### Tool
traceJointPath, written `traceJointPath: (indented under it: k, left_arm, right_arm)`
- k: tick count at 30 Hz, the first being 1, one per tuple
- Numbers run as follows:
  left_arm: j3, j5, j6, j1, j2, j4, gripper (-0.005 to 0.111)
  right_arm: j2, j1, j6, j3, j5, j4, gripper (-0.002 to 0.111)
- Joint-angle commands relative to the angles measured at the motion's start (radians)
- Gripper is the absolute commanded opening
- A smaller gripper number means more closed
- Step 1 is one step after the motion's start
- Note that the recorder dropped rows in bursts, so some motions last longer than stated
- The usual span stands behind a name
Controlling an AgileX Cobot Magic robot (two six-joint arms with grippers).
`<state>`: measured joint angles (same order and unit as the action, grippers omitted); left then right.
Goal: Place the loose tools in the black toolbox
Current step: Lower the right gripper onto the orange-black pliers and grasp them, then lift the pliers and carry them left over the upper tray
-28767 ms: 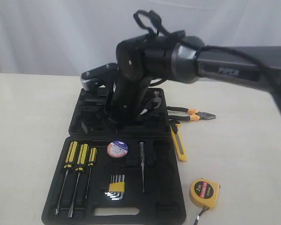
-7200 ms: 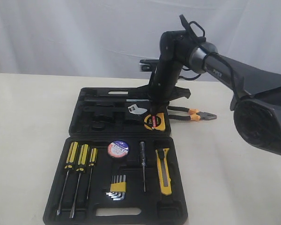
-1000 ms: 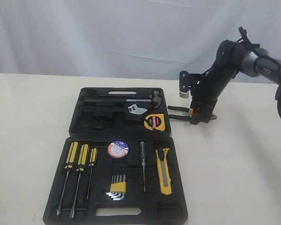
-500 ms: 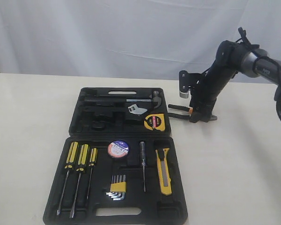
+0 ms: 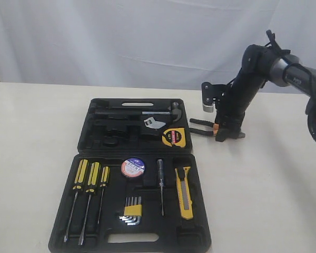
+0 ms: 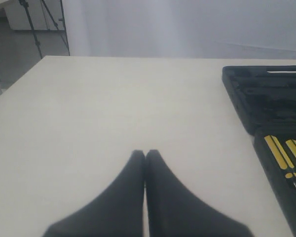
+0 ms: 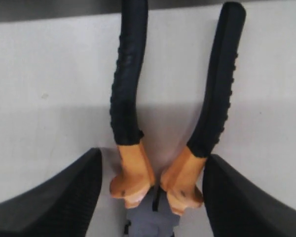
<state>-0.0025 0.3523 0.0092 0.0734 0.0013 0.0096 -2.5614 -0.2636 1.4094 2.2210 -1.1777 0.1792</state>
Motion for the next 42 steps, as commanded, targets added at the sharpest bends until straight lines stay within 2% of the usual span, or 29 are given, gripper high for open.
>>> traceJointPath:
  k: [1,11,16,22,23,28,29,42]
  left_arm:
    - [0.003,-0.01,-0.002,-0.005,-0.001,-0.01,0.0]
    - [0.003,-0.01,-0.002,-0.005,-0.001,-0.01,0.0]
    - [0.003,-0.01,-0.002,-0.005,-0.001,-0.01,0.0]
    - [0.003,-0.01,-0.002,-0.005,-0.001,-0.01,0.0]
    - [0.003,-0.01,-0.002,-0.005,-0.001,-0.01,0.0]
    - [0.003,-0.01,-0.002,-0.005,-0.001,-0.01,0.0]
    - [0.003,-0.01,-0.002,-0.005,-0.001,-0.01,0.0]
    - [0.003,-0.01,-0.002,-0.005,-0.001,-0.01,0.0]
  right_arm:
    - [-0.019,-0.001,-0.016,0.014,-0.043,-0.035,0.057]
    - [-0.019,-0.001,-0.056,0.014,-0.043,0.008,0.057]
    - [-0.019,-0.001,-0.278,0.014,-0.043,0.004,0.057]
    - [-0.025,0.013,-0.295,0.014,-0.043,-0.051,0.055]
    - [-0.025,0.016,-0.295,0.014,-0.043,-0.066,0.051]
    - [-0.025,0.023,-0.295,0.014,-0.043,-0.08,0.005]
    - [-0.025,0.023,-0.3,0.014,-0.043,-0.076,0.0]
    - [0.074,0.023,-0.315,0.023,-0.043,-0.075,-0.001]
